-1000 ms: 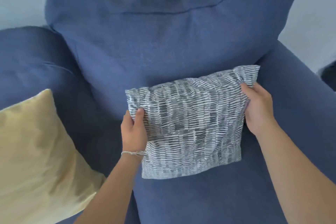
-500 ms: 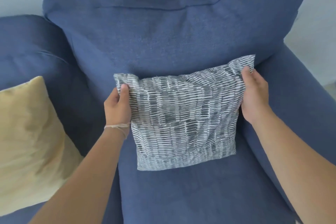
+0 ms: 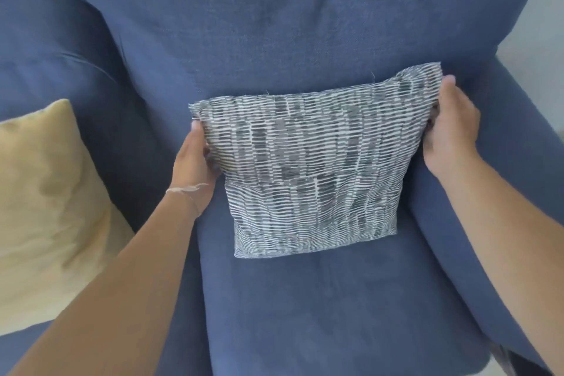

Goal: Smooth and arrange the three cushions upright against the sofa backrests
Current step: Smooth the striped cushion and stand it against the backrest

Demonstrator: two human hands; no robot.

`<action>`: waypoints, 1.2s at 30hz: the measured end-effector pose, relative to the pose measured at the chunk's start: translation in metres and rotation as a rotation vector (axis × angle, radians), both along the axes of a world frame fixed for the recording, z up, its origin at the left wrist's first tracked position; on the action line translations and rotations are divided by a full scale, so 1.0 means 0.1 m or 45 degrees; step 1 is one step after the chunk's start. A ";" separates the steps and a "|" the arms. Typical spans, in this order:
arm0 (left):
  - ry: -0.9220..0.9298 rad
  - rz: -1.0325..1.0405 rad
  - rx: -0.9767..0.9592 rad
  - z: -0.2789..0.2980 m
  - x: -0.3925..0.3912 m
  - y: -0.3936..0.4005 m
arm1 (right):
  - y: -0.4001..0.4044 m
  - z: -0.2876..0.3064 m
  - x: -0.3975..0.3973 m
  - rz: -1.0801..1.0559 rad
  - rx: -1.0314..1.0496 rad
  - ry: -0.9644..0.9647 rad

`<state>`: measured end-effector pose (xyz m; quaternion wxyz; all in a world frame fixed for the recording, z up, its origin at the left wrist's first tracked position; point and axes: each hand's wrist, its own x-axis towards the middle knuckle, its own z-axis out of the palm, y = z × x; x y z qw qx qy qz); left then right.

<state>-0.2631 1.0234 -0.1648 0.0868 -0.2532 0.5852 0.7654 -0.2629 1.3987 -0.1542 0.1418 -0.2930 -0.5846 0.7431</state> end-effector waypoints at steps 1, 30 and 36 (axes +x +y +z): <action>-0.073 0.000 0.045 -0.12 0.13 -0.09 | 0.01 -0.08 0.14 -0.014 -0.107 0.004; -0.112 0.146 -0.573 -0.58 0.77 0.24 | -0.36 -0.81 0.89 0.196 0.212 -0.394; -0.053 0.344 -0.663 -0.57 0.52 0.61 | -0.42 -0.88 0.76 -0.123 0.188 -0.356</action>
